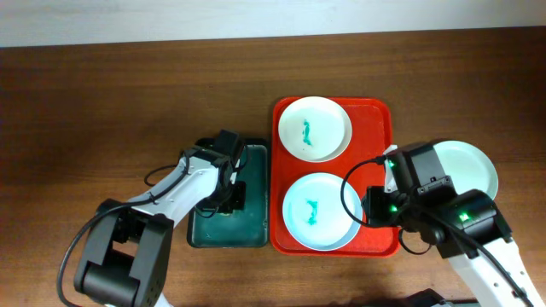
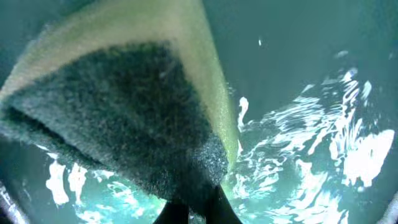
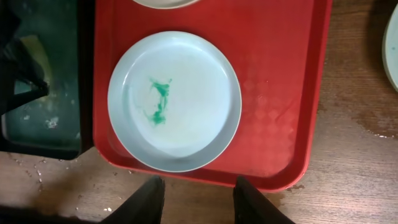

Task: Clean dirty plates on tray and stack at the side
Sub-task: 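Grasp the sponge in the water tray with the left gripper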

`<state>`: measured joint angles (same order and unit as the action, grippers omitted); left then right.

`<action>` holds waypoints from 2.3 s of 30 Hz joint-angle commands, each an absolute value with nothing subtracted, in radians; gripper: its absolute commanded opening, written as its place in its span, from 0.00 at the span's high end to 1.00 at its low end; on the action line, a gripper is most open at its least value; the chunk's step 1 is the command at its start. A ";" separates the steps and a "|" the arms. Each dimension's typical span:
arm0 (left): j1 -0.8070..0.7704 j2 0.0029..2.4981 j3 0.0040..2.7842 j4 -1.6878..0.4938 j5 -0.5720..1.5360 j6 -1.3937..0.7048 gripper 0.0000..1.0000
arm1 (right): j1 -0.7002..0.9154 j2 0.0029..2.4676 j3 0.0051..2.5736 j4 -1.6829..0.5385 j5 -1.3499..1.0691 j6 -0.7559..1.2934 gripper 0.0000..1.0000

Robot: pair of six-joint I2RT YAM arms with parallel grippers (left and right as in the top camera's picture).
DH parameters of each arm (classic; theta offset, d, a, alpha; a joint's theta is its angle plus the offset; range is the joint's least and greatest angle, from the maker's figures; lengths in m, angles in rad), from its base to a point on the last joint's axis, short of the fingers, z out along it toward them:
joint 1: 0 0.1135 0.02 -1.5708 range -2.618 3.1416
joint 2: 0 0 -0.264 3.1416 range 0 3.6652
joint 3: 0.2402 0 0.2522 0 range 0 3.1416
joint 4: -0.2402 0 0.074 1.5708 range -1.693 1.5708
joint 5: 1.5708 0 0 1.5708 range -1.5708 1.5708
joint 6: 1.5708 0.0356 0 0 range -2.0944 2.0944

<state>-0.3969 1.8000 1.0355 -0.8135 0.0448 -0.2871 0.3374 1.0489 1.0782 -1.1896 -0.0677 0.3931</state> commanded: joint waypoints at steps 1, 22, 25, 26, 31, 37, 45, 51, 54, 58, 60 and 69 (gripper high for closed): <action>-0.403 1.845 1.060 -0.838 0.076 -0.282 0.99 | 0.347 1.063 1.069 -1.190 -0.047 0.401 0.62; -0.397 1.767 1.043 -0.727 -0.006 -0.229 0.20 | 0.347 1.063 1.070 -1.190 -0.055 0.401 0.62; -0.397 1.767 1.042 -0.775 -0.004 -0.230 0.32 | 0.347 1.063 1.070 -1.190 -0.055 0.401 0.62; -0.397 1.767 1.042 -0.785 0.010 -0.230 0.60 | 0.347 1.063 1.070 -1.190 -0.055 0.401 0.62; -0.397 1.767 1.021 -0.780 0.031 -0.230 1.00 | 0.347 1.063 1.069 -1.190 -0.055 0.402 0.62; -0.397 1.765 1.097 -0.802 -0.063 -0.229 0.23 | 0.347 1.063 1.069 -1.190 -0.055 0.402 0.62; -0.397 1.769 0.956 -0.569 -0.022 -0.229 1.00 | 0.347 1.063 1.069 -1.190 -0.055 0.401 0.62; -0.376 1.708 1.115 -0.753 -0.022 -0.229 0.10 | 0.347 1.063 1.069 -1.191 -0.055 0.401 0.62; -0.377 1.652 1.193 -0.897 -0.017 -0.230 0.05 | 0.347 1.063 1.069 -1.190 -0.055 0.401 0.62; -0.377 1.655 1.122 -0.985 0.033 -0.231 0.35 | 0.347 1.063 1.069 -1.190 -0.054 0.401 0.62; -0.377 1.655 1.043 -0.928 0.071 -0.231 0.51 | 0.347 1.065 1.069 -1.189 -0.054 0.401 0.62; -0.376 1.654 0.957 -0.752 0.033 -0.229 1.00 | 0.340 1.108 1.069 -1.189 -0.015 0.427 0.59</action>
<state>-0.3801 1.6588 0.9192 -0.7368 0.0673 -0.2279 0.3374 1.1027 1.0740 -1.1892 -0.0628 0.3962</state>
